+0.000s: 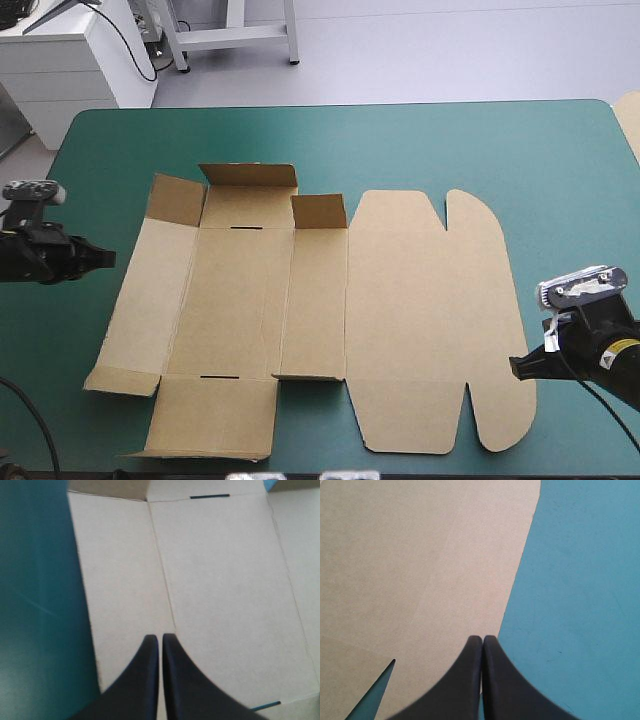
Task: Fold the box
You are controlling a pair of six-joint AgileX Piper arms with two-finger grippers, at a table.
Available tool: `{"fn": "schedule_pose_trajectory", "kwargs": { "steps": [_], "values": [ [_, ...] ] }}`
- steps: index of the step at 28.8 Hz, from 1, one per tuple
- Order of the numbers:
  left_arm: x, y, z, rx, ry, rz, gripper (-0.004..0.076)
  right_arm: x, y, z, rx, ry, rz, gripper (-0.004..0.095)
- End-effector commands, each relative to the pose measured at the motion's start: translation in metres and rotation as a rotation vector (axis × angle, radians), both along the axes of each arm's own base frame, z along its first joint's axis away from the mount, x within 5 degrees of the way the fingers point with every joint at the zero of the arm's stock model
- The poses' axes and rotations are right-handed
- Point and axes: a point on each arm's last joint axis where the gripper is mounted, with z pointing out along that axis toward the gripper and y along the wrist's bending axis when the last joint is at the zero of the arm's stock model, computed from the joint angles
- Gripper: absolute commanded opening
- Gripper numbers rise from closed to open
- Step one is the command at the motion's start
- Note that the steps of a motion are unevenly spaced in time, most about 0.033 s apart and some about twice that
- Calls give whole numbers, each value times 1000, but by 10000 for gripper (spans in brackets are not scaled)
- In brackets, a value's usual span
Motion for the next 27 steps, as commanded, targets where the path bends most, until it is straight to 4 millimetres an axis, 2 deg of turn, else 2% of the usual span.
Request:
{"fn": "schedule_pose_trajectory", "kwargs": {
  "steps": [1,6,9,14,19,22,23,27],
  "values": [
    [-13,16,18,-66,-70,51,17,3,0,11,7,-84,-3,-20],
    [-25,45,20,-73,-100,194,16,3,0,11,4,-85,-1,-21],
    [-26,51,20,-49,-109,222,16,3,0,11,0,-85,1,-21],
    [-30,62,14,96,-55,246,16,3,0,11,-6,-86,7,-21],
    [-27,61,14,62,-69,245,39,3,0,11,-5,-84,8,-21],
    [-23,62,8,5,-41,226,142,3,0,11,-5,-84,8,-21],
    [-20,64,2,-24,-9,213,249,3,0,11,-7,-84,10,-21],
    [-9,71,-11,-87,28,212,476,3,0,11,-7,-84,10,-21]
  ]
}}
